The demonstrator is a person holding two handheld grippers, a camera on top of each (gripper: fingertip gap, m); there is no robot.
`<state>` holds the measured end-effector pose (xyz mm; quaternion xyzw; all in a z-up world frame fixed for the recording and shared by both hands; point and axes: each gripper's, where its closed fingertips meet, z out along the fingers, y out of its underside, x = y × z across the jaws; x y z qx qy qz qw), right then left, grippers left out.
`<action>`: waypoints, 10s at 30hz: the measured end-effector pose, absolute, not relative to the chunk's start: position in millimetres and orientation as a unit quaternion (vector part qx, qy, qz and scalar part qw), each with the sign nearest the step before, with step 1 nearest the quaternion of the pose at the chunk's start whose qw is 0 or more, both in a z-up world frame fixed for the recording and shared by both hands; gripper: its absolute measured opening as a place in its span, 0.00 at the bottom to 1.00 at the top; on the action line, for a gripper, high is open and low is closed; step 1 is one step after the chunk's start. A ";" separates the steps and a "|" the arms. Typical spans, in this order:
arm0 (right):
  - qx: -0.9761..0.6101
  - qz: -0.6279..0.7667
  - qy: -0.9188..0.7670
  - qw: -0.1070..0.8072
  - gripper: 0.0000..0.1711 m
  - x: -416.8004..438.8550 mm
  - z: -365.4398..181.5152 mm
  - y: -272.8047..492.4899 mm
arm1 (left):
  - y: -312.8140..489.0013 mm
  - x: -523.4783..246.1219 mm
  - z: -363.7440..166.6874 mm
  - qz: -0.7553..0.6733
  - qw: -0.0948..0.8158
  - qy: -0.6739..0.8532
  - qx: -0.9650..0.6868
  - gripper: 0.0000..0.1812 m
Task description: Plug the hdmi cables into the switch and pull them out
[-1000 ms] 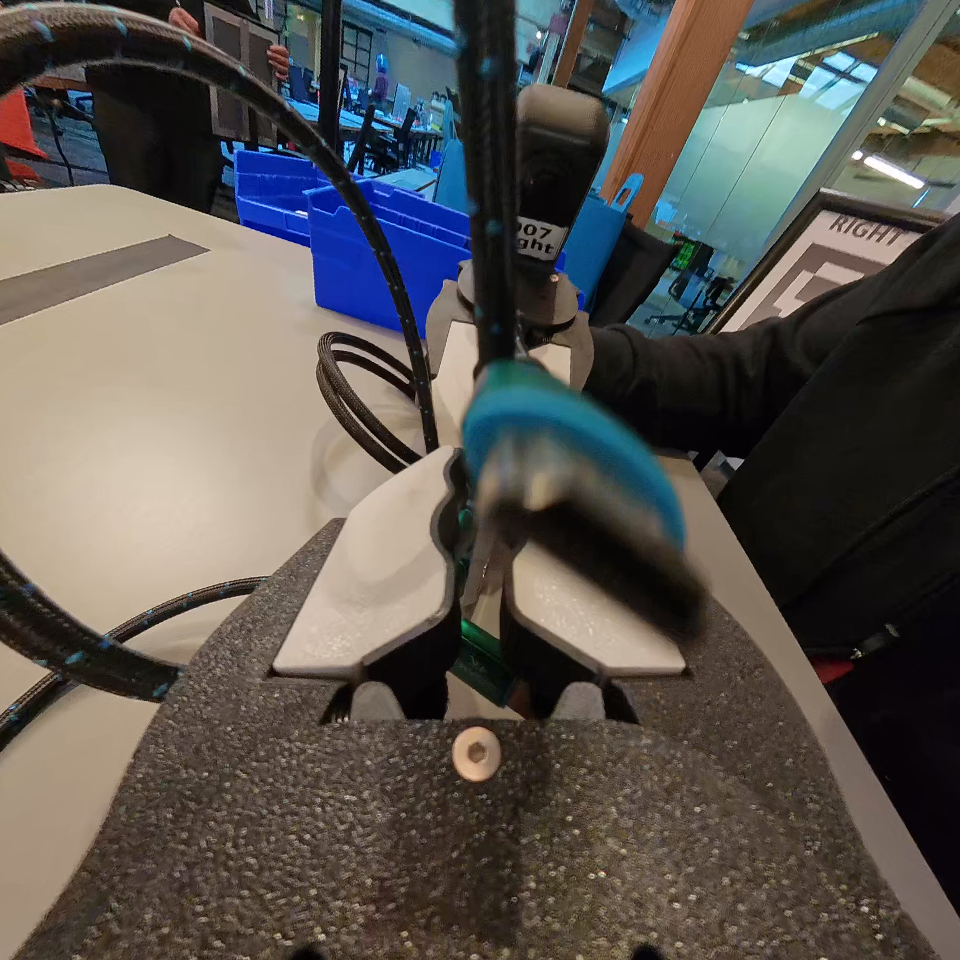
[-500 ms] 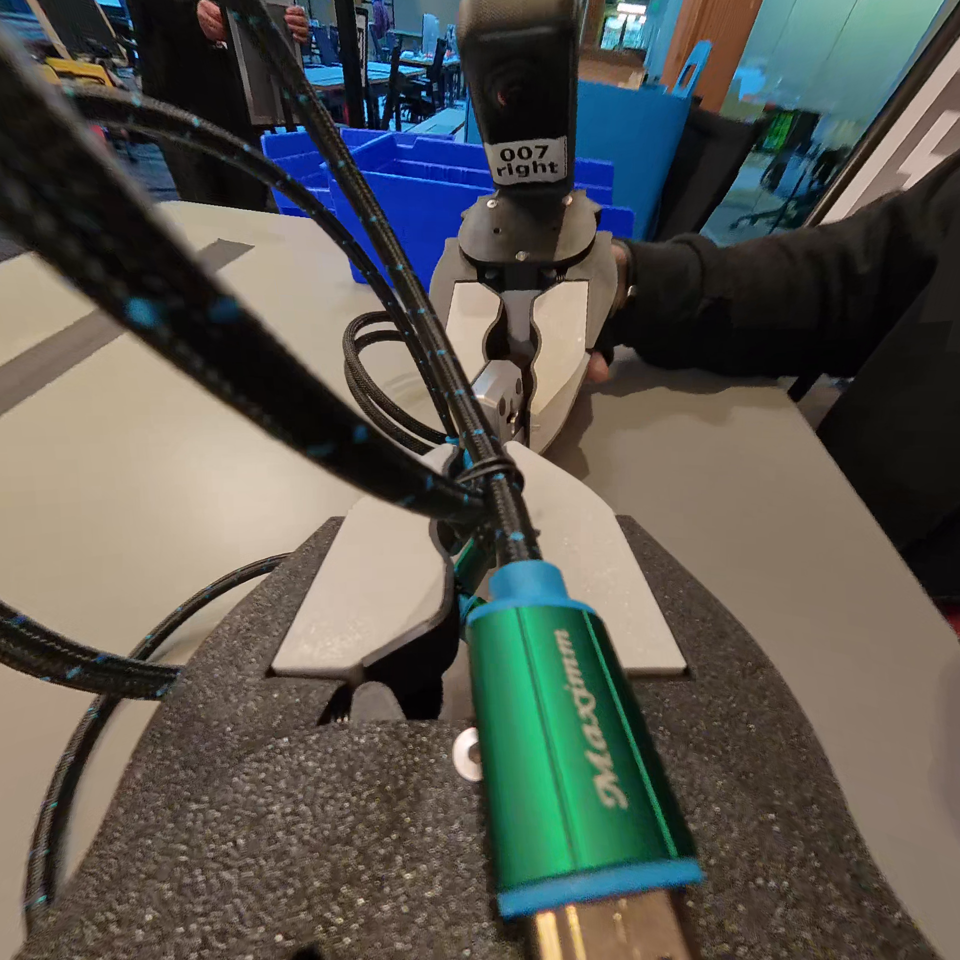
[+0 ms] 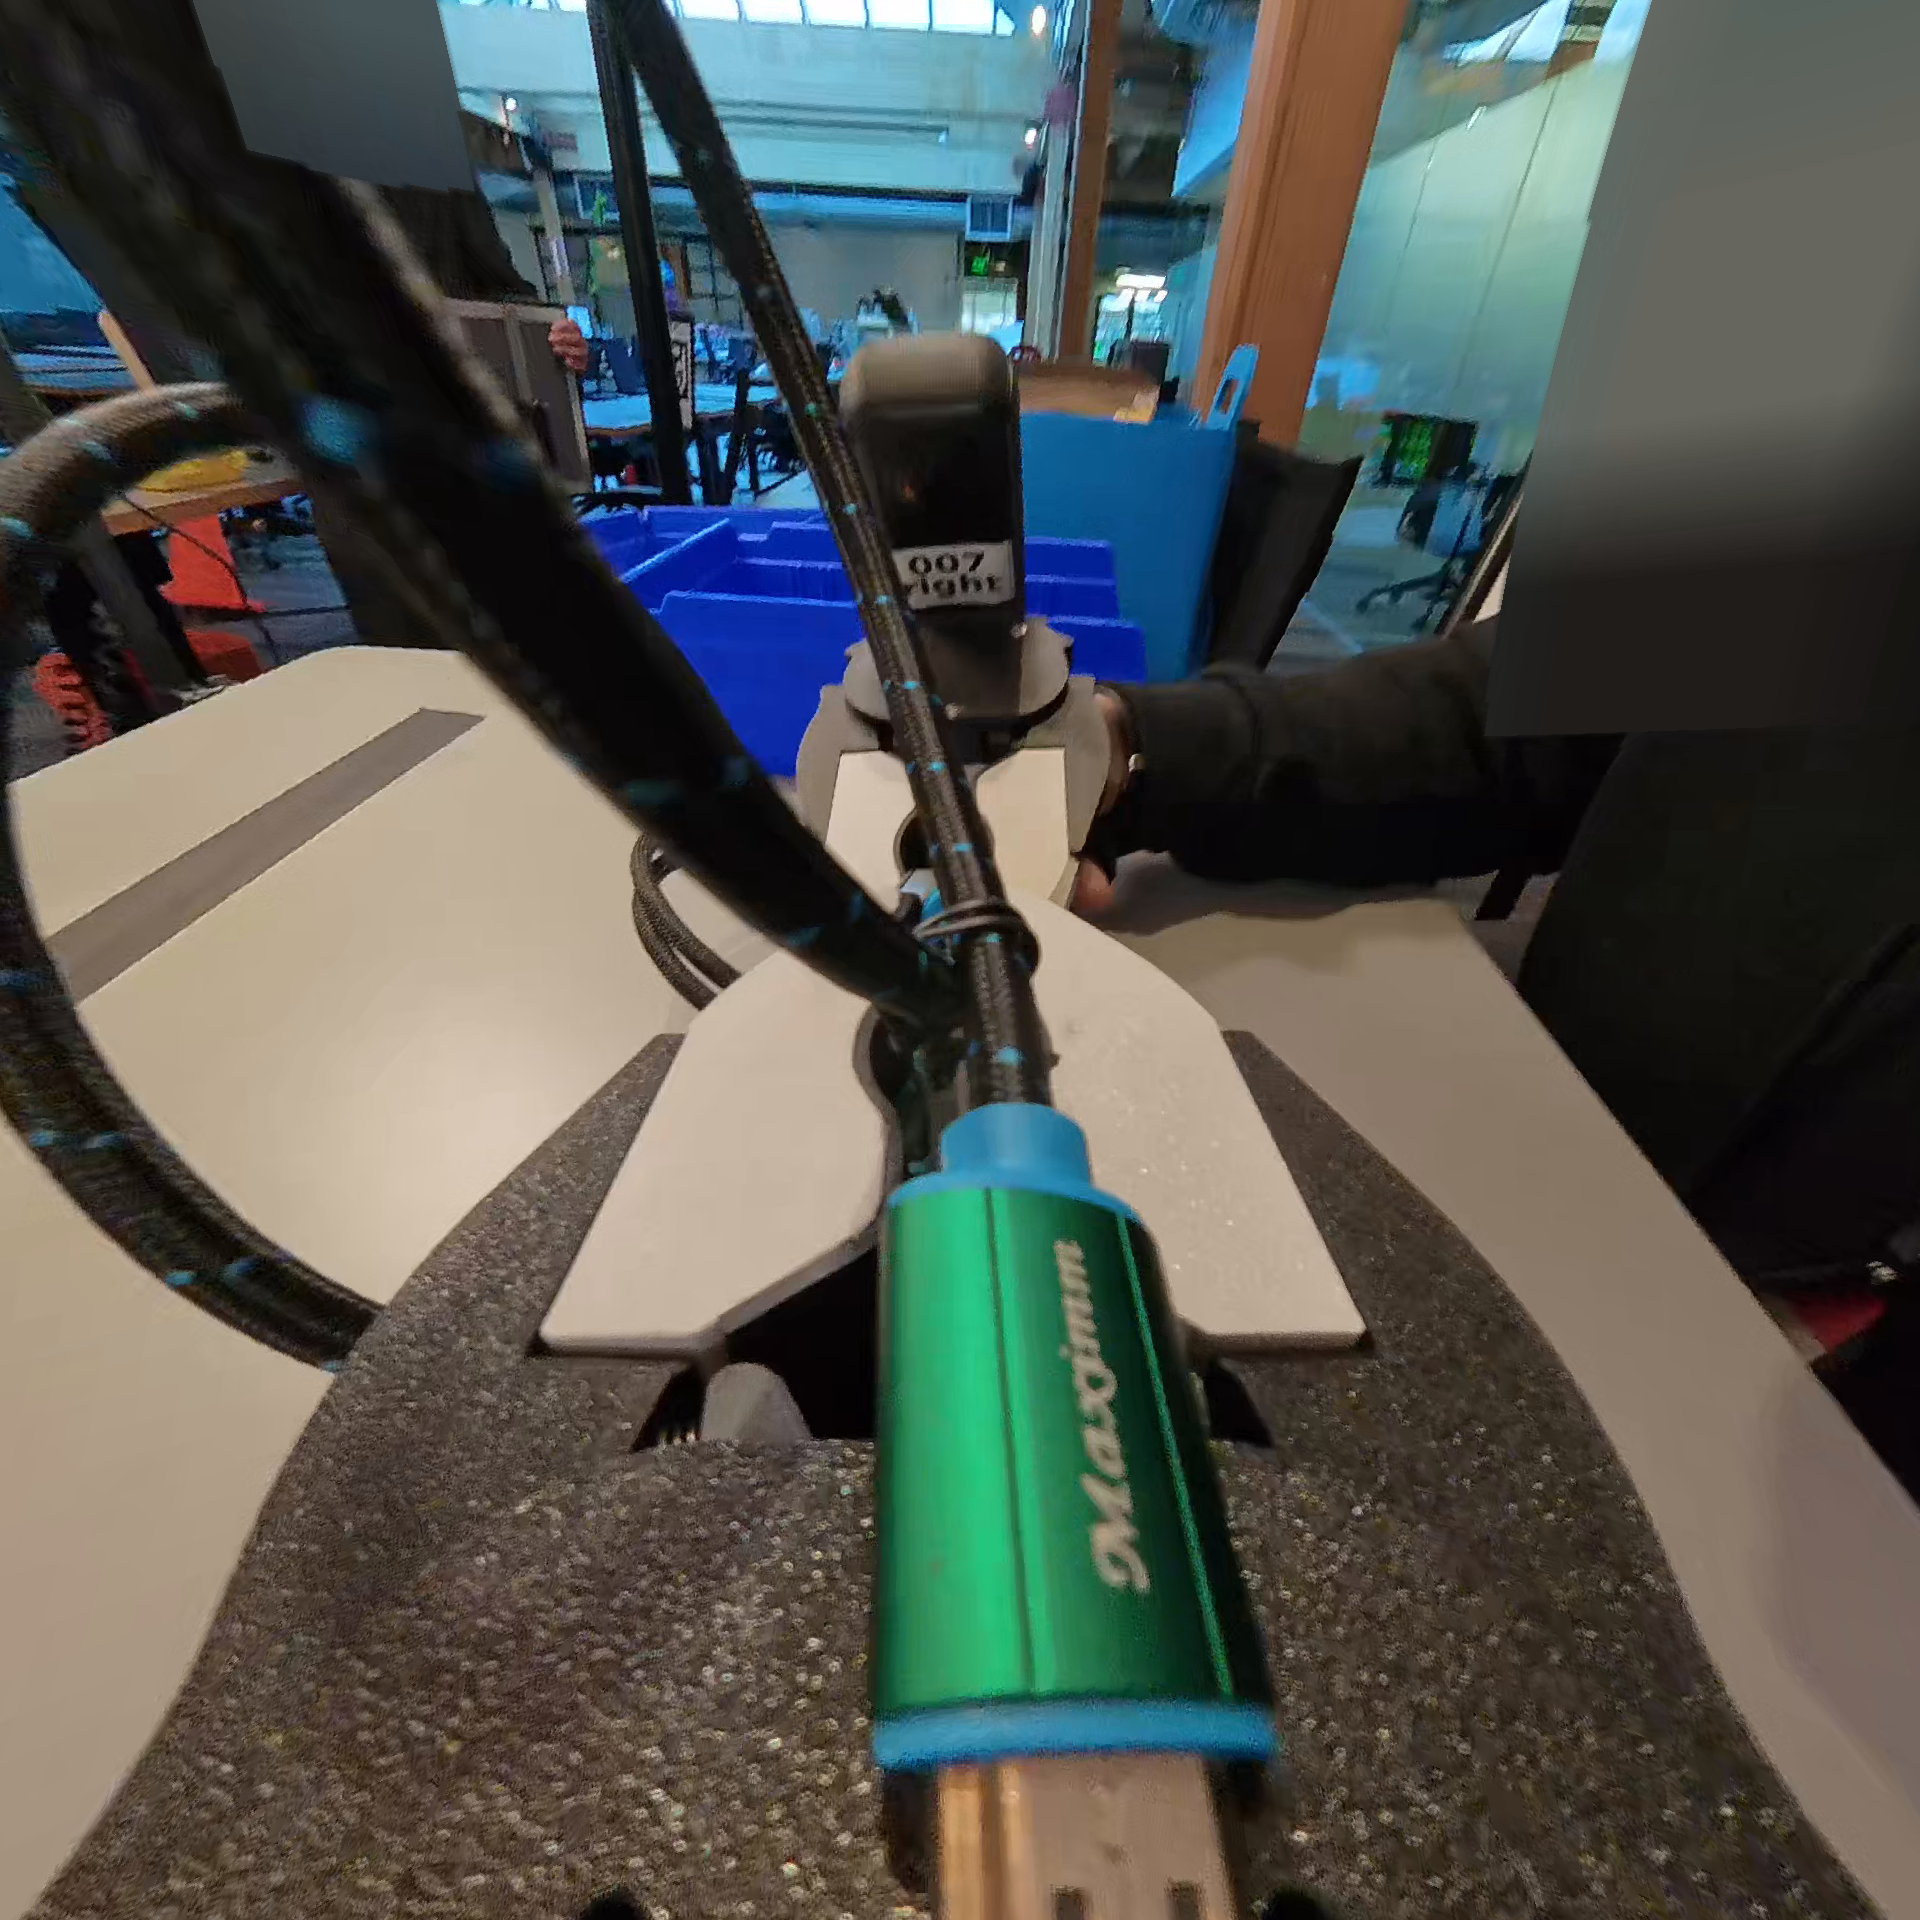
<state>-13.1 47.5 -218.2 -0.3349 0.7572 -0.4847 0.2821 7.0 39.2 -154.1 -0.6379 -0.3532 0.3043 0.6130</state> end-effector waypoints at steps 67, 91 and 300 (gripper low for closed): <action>-0.331 -0.560 0.733 0.200 0.06 9.0 -169.8 57.5 | 58.0 34.5 -153.0 0.223 0.615 -0.328 -0.681 0.30; -0.257 -0.630 0.678 0.279 0.06 -0.2 -139.0 56.8 | 39.4 33.5 -143.0 0.227 0.658 -0.346 -0.629 0.32; -0.394 -0.440 0.804 0.062 0.12 -6.9 -231.9 48.5 | 35.8 19.0 -190.0 0.304 0.471 -0.357 -0.747 0.05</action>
